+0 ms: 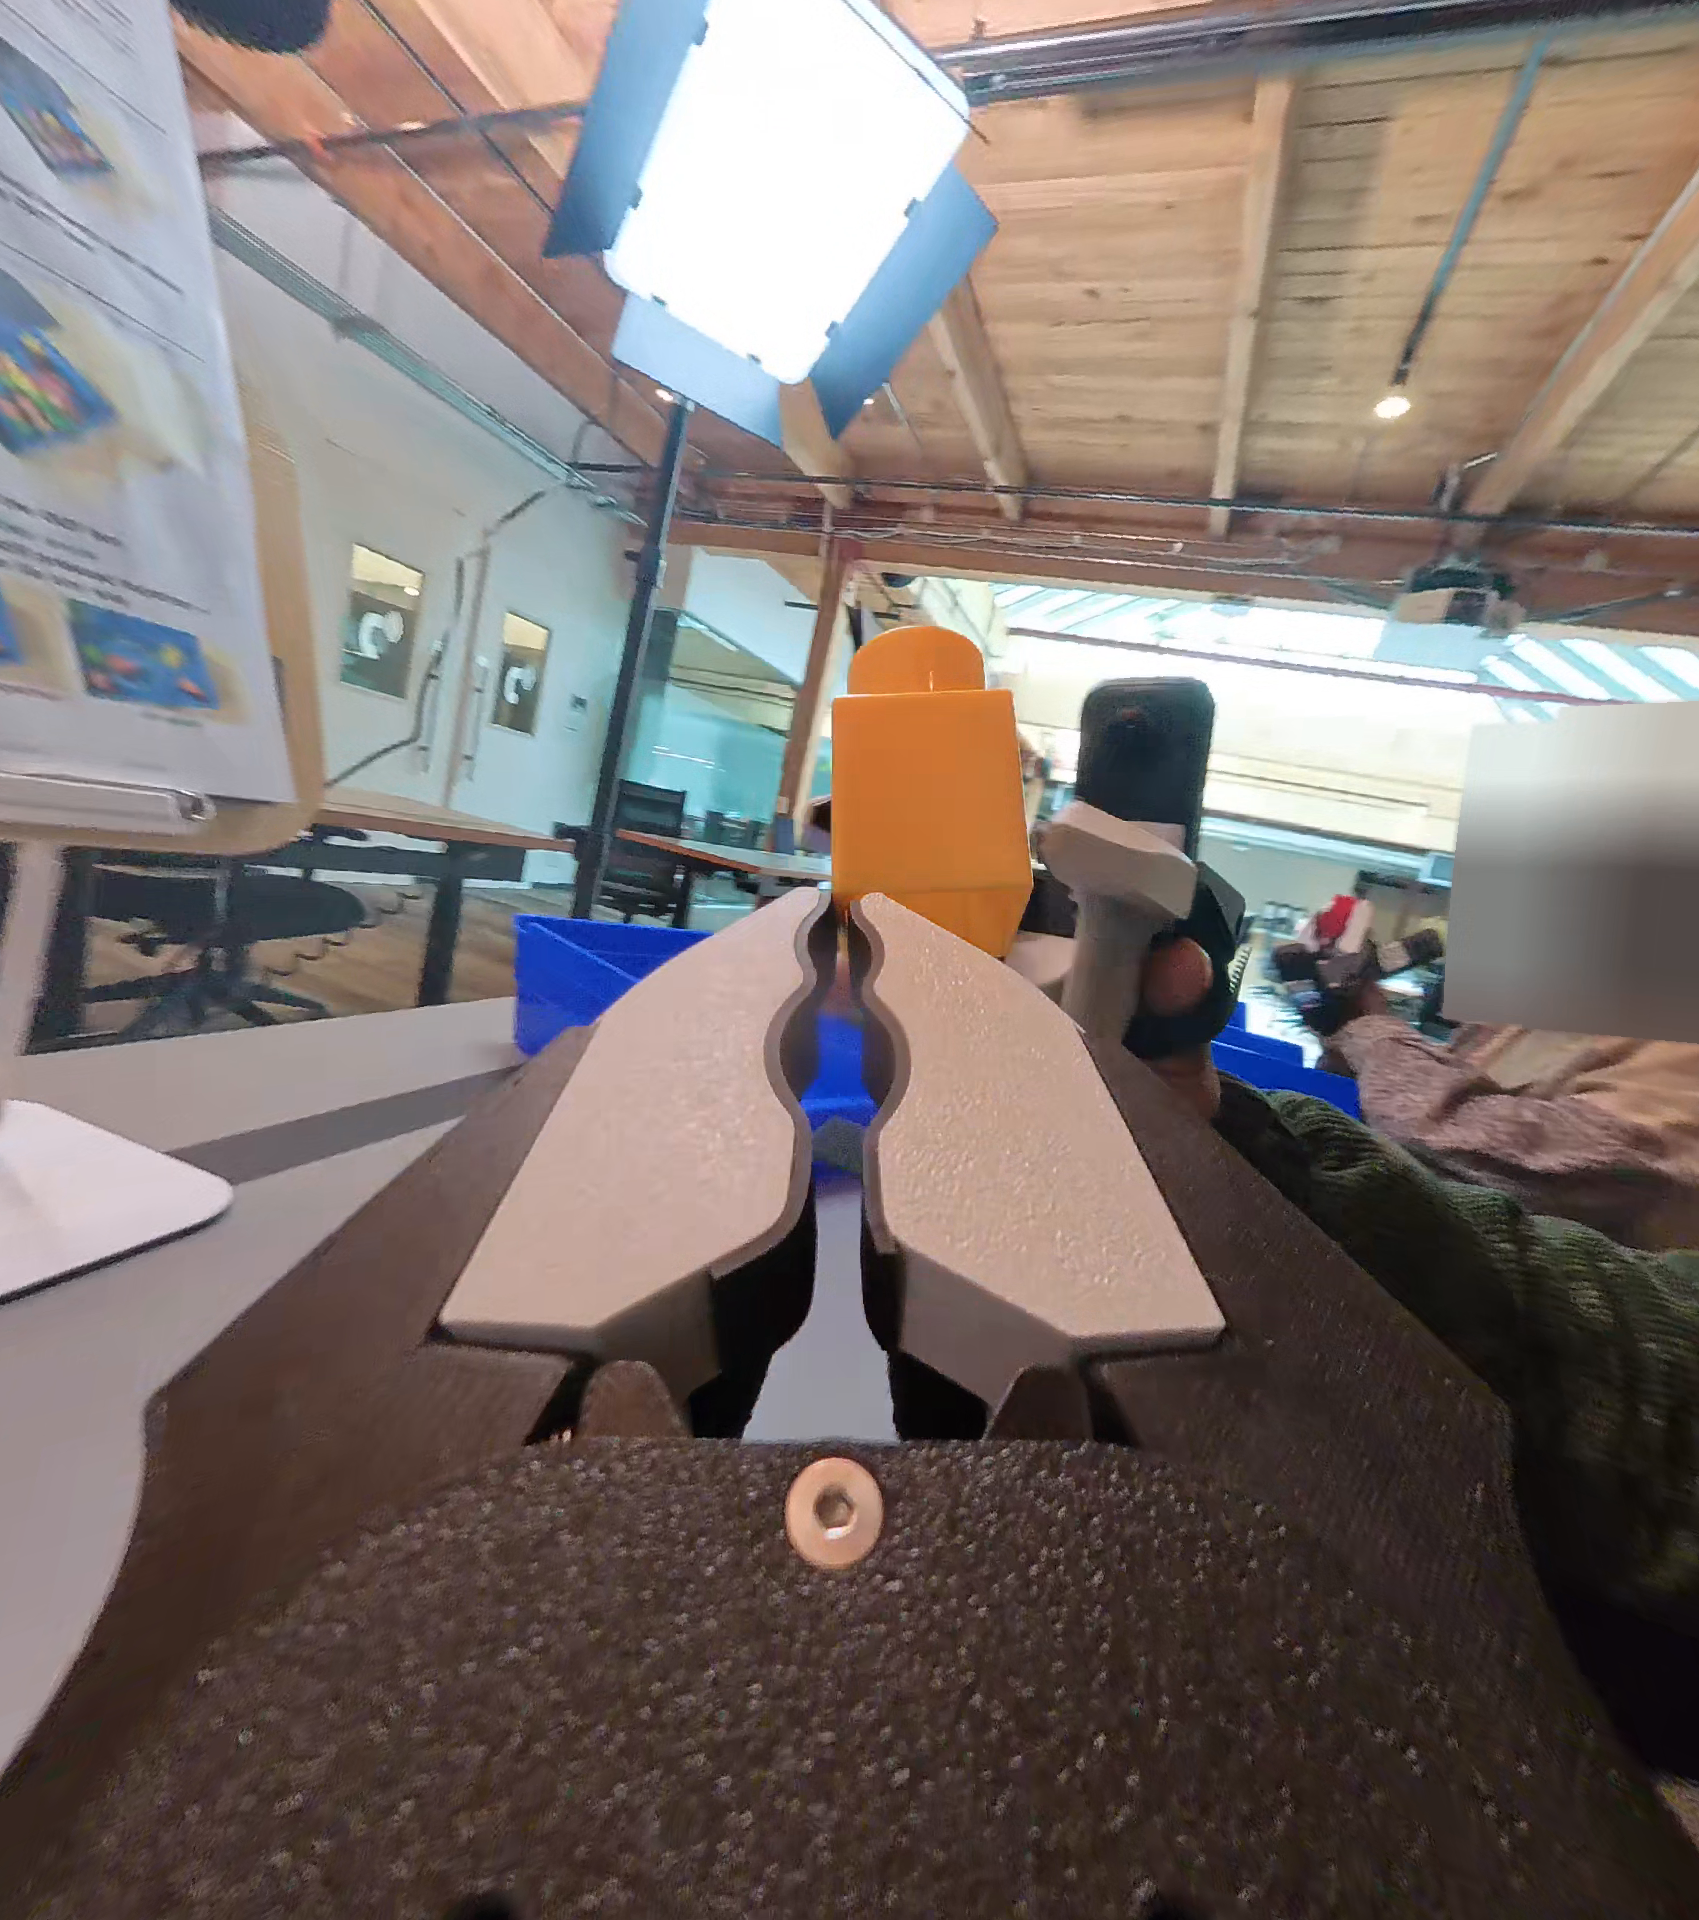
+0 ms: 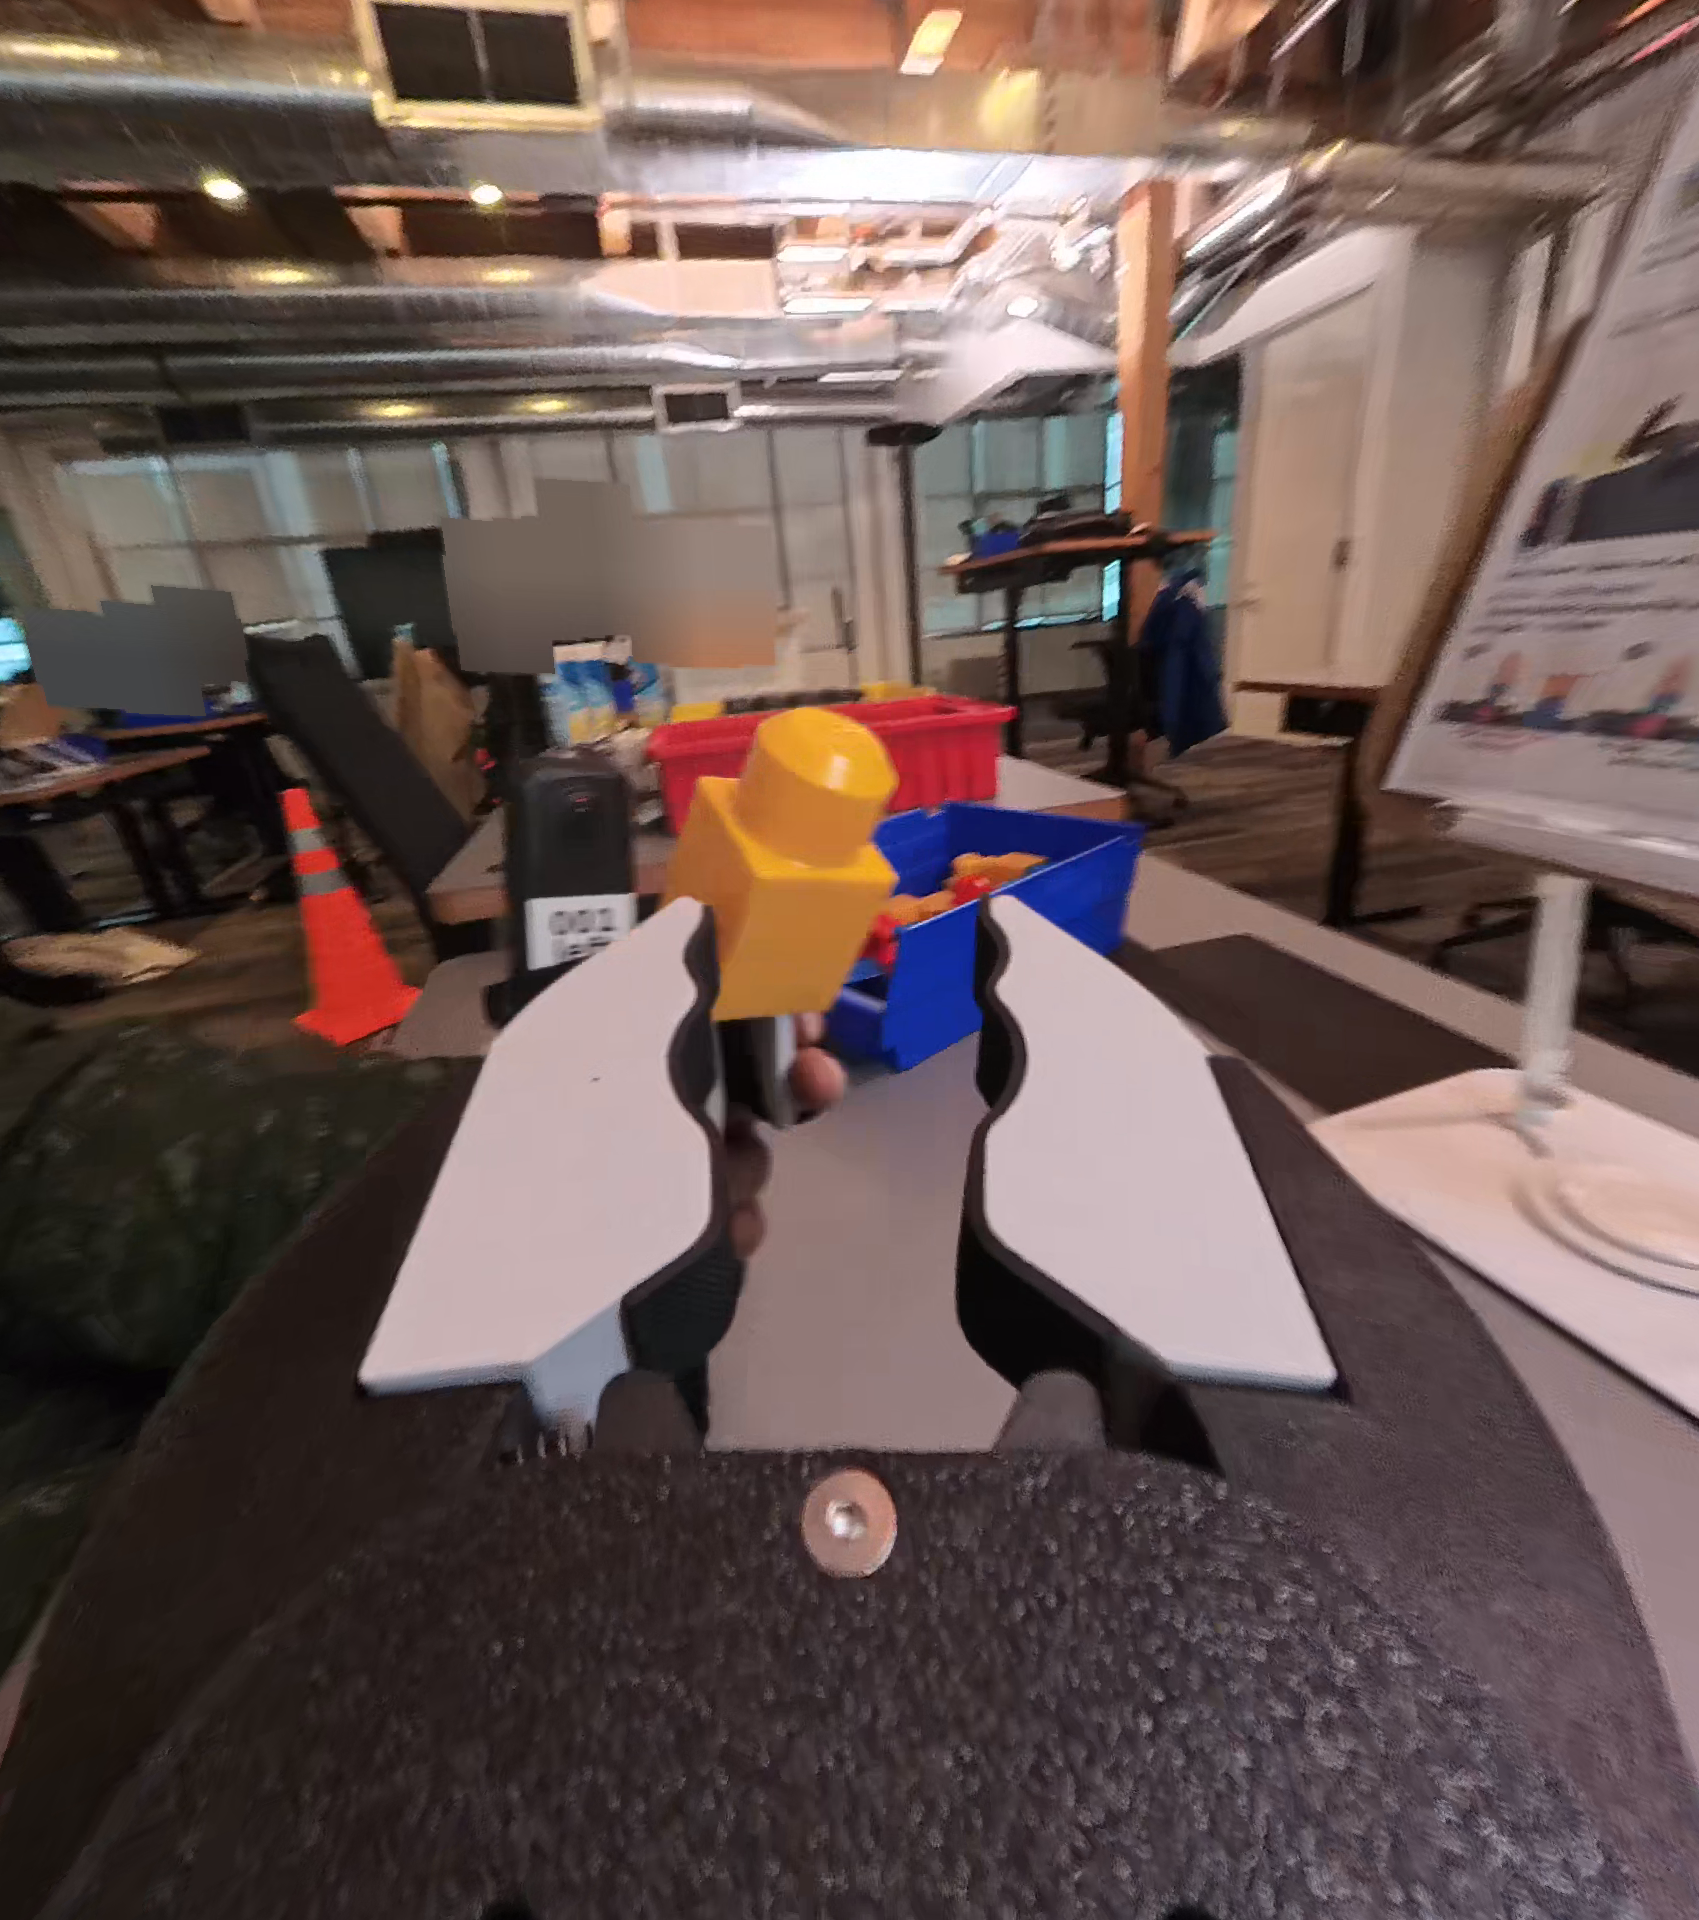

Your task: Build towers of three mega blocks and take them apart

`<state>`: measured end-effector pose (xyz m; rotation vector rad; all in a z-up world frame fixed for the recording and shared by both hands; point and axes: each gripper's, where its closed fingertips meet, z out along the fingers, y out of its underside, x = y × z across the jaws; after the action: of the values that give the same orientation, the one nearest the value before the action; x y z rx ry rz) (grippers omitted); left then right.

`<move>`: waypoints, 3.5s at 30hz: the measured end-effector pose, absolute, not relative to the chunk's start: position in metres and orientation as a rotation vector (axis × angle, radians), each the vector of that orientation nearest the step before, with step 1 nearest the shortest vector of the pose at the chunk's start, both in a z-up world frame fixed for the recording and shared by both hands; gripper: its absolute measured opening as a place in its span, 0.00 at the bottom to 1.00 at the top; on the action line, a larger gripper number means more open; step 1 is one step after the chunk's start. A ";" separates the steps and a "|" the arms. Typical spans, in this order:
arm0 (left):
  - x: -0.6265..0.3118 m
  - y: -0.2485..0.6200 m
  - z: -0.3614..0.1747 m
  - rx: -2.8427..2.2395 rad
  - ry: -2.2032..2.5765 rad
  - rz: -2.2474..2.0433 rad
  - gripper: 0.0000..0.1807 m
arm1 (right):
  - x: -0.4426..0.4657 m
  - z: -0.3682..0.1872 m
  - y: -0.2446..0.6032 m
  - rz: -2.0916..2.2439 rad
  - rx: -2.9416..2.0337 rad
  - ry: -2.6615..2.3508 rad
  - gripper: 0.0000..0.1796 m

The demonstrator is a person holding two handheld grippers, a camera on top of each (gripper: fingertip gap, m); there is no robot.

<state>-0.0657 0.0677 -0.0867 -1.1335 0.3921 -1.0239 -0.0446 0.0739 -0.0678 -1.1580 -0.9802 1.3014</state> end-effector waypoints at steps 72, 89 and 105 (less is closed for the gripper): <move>-0.024 0.053 -0.152 -1.494 1.038 -0.873 0.17 | -0.079 -0.099 0.057 1.184 -1.218 -1.227 0.21; -0.049 0.057 -0.167 -1.460 0.923 -0.997 0.19 | -0.098 -0.116 0.060 1.365 -1.250 -1.139 0.20; -0.061 0.059 -0.168 -1.496 0.842 -1.162 0.14 | -0.094 -0.122 0.057 1.337 -1.201 -1.174 0.21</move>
<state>-0.0606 0.0588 -0.1677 -1.4960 0.8417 -1.1618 -0.0944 0.0573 -0.1222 -1.2010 -1.1737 1.3366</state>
